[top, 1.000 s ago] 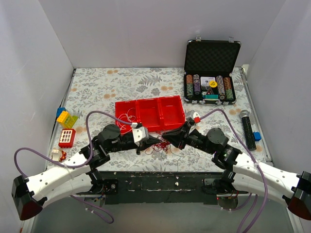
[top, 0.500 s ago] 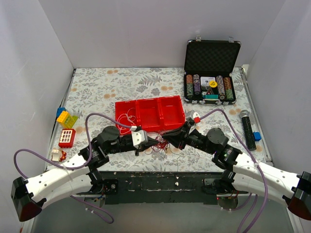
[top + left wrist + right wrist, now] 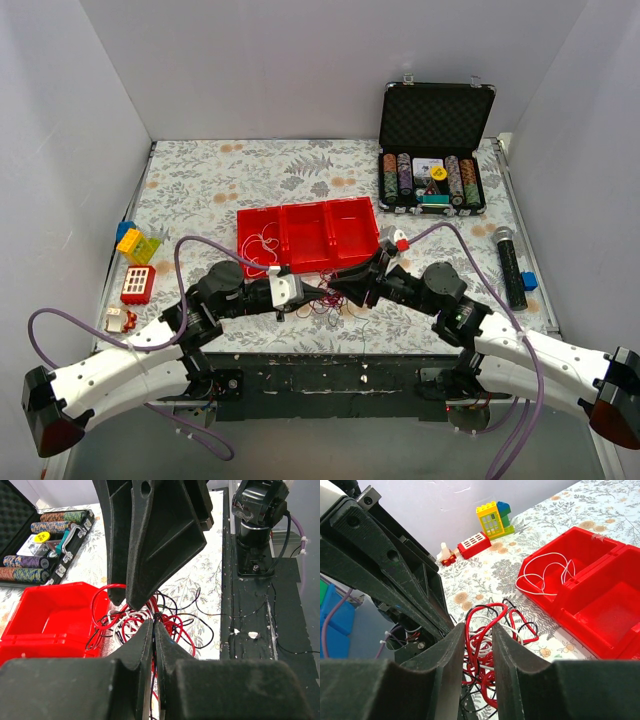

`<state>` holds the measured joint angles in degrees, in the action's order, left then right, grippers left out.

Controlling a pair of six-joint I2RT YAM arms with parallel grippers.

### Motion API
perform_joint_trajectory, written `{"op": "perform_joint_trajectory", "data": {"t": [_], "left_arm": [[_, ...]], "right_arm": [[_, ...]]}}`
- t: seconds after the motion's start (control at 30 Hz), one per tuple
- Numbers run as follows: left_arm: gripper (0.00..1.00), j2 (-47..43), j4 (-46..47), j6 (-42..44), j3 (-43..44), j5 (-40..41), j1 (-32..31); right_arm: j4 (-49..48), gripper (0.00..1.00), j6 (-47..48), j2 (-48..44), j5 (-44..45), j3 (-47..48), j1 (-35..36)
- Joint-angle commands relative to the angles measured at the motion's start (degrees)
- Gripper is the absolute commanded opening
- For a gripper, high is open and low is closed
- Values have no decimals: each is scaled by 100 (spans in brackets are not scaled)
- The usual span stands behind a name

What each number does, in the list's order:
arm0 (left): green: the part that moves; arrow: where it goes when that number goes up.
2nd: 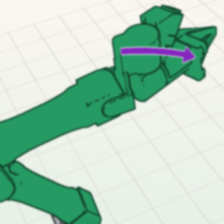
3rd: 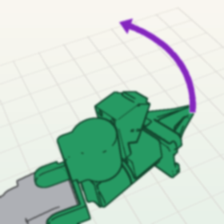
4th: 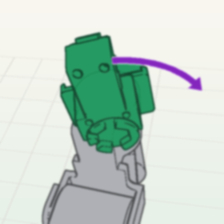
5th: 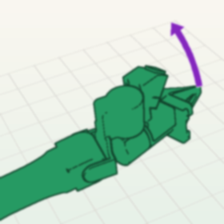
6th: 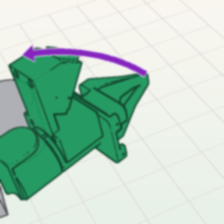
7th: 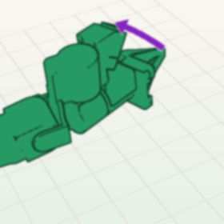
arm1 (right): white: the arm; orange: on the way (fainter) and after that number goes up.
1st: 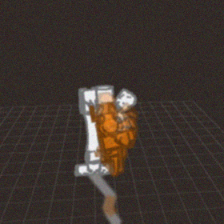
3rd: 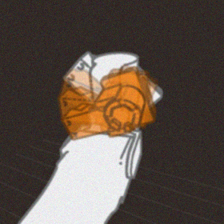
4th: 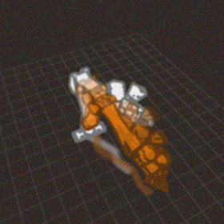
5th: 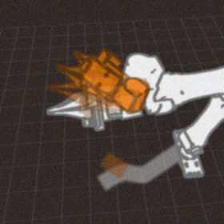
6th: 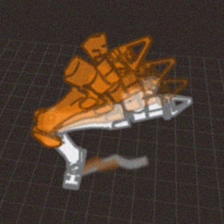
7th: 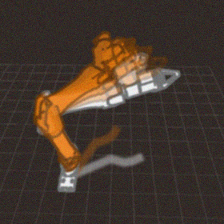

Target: Untangle the cables

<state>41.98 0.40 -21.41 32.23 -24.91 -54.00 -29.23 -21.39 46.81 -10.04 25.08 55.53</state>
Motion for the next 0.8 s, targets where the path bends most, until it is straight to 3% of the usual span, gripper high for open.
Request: {"op": "perform_joint_trajectory", "data": {"t": [0.0,0.17,0.6,0.77], "left_arm": [[0,-146,-5,190,-41,-111,-67],[0,-190,-5,330,-68,-111,-93],[0,-330,-199,734,-243,-5,-216],[0,-322,-190,831,-261,-14,-260]], "right_arm": [[-539,36,-137,65,-129,208,-16],[-601,41,-208,100,-165,217,-16],[-865,38,-366,92,-288,234,-33],[-909,25,-436,232,-367,287,-60]]}}
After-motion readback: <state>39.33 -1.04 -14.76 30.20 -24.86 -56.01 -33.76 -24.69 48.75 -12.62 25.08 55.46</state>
